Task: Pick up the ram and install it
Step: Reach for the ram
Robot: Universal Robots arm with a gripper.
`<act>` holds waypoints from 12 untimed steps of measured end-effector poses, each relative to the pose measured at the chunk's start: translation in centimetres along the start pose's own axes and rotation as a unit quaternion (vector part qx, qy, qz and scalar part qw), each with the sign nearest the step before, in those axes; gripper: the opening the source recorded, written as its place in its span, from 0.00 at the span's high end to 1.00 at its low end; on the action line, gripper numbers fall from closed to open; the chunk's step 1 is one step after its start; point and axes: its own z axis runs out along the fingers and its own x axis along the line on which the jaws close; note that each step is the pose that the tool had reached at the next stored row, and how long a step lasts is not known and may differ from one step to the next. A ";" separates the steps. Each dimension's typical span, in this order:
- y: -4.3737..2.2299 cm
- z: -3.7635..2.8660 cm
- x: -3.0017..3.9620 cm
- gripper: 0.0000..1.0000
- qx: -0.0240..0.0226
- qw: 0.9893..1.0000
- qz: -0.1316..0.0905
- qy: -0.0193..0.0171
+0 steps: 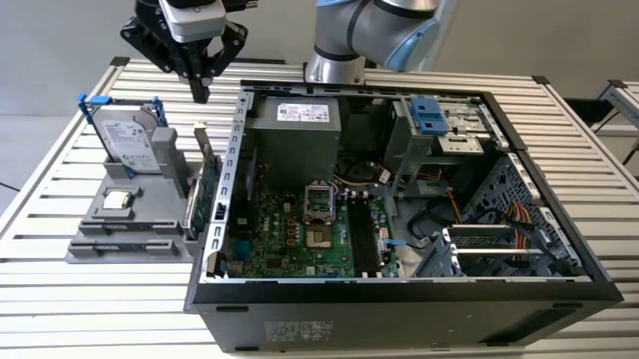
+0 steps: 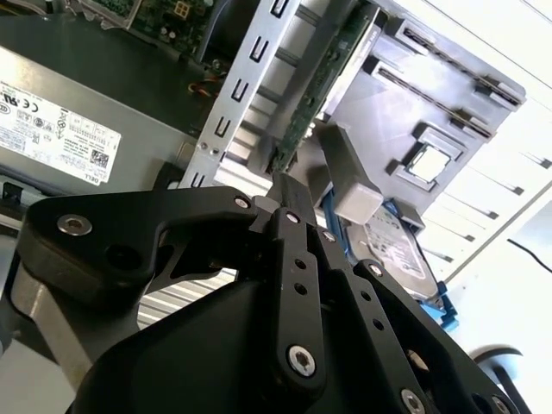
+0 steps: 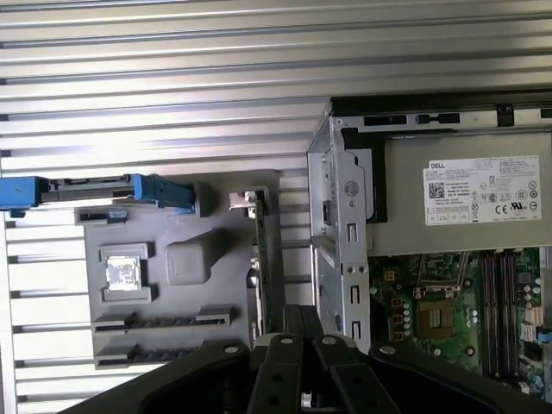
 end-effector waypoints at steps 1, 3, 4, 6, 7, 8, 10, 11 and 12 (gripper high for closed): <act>0.00 0.00 0.03 1.00 0.000 1.000 0.000 0.000; 0.00 0.00 0.08 1.00 0.000 1.000 0.000 0.000; -0.01 0.00 0.09 1.00 0.000 1.000 0.000 0.000; -0.01 0.00 0.12 1.00 0.000 1.000 0.000 0.001; -0.01 0.00 0.13 1.00 0.000 1.000 0.000 0.001; -0.01 0.00 0.20 1.00 0.000 1.000 0.000 0.002; -0.02 0.00 0.28 1.00 0.000 1.000 0.000 0.002; -0.02 0.00 0.29 1.00 0.000 1.000 0.000 0.002; -0.02 0.00 0.31 1.00 0.000 1.000 0.000 0.002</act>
